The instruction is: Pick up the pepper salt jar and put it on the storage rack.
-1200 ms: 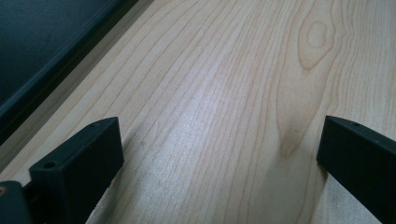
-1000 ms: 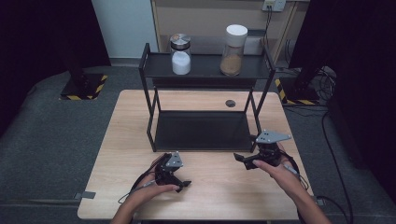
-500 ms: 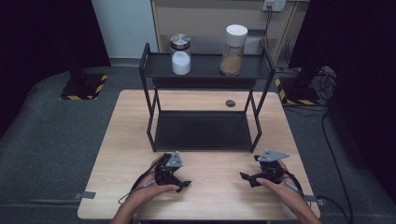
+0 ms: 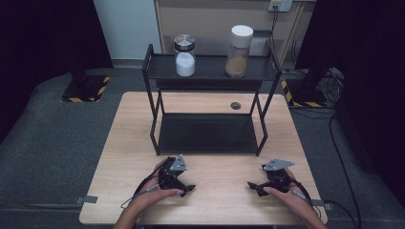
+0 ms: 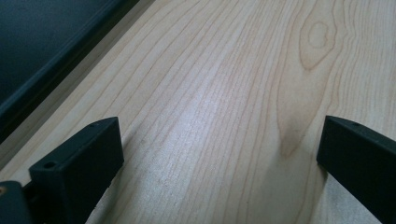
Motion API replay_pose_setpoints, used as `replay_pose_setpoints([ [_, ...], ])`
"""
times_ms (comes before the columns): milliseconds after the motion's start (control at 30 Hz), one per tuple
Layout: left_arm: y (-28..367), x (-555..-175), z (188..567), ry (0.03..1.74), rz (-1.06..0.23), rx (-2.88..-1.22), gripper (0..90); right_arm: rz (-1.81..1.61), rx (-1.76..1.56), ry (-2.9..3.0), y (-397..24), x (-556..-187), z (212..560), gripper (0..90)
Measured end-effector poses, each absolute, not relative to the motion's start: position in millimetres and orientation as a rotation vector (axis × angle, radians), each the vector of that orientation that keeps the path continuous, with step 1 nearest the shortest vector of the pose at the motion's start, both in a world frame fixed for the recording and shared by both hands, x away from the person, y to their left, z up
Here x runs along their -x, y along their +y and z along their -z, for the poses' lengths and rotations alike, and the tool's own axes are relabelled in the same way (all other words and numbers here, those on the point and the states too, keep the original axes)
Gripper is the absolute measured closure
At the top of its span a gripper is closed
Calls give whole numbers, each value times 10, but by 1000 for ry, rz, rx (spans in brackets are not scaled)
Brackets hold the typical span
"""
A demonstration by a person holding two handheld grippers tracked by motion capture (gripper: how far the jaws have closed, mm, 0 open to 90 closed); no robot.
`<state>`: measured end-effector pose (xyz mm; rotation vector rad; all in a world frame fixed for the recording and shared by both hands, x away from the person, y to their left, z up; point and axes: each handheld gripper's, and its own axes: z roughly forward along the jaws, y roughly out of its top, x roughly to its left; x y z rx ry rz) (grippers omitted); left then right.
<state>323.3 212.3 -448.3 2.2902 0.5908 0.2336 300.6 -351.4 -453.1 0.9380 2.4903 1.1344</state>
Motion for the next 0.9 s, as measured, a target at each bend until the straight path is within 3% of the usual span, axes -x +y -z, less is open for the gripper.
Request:
replay_pose_setpoints([
  [900,2123,-3233,4482,590,-234,-2291,0,-1066,-930,2500,-3402,-2936,4505,13],
])
